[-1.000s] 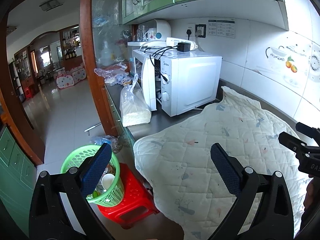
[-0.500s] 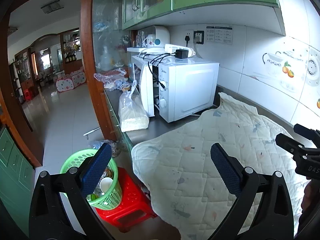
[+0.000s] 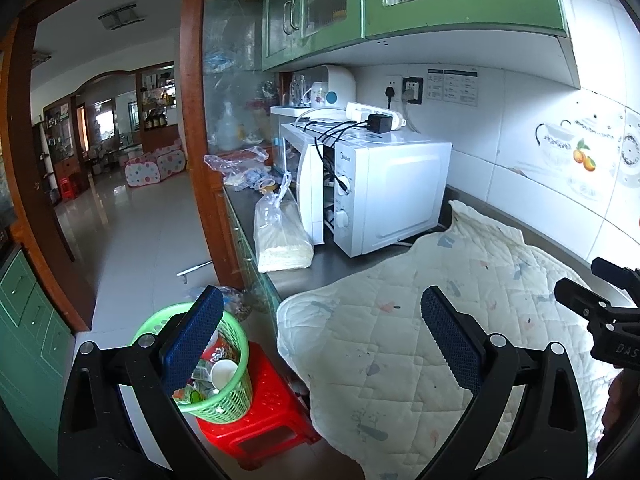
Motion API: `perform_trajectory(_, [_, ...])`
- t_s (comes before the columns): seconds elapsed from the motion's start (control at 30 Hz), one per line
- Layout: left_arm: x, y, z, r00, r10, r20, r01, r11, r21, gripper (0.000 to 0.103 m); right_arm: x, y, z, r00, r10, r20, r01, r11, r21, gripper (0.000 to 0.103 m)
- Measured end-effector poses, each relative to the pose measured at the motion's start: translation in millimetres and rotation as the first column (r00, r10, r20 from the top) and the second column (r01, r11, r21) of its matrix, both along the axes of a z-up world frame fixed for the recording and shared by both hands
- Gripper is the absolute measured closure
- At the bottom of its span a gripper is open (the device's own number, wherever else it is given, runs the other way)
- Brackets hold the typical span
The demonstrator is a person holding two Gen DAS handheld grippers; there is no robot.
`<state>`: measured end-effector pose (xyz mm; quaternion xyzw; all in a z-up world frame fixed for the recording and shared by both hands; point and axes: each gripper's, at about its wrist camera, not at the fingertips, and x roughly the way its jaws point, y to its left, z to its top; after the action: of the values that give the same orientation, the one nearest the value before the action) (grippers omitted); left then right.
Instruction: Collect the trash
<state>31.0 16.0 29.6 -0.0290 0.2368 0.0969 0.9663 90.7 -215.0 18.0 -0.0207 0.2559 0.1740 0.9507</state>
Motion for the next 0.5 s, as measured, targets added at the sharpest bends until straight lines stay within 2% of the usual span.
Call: perform_trajectory(0.5, [-5.3,1.7,0.7,1.0,0.008,0.014,-0.008,1.0,0.0,0.005,-0.2,0.6,0.9,1.0,0.004,-0.005,-0.004,1.0,-0.002,0.007])
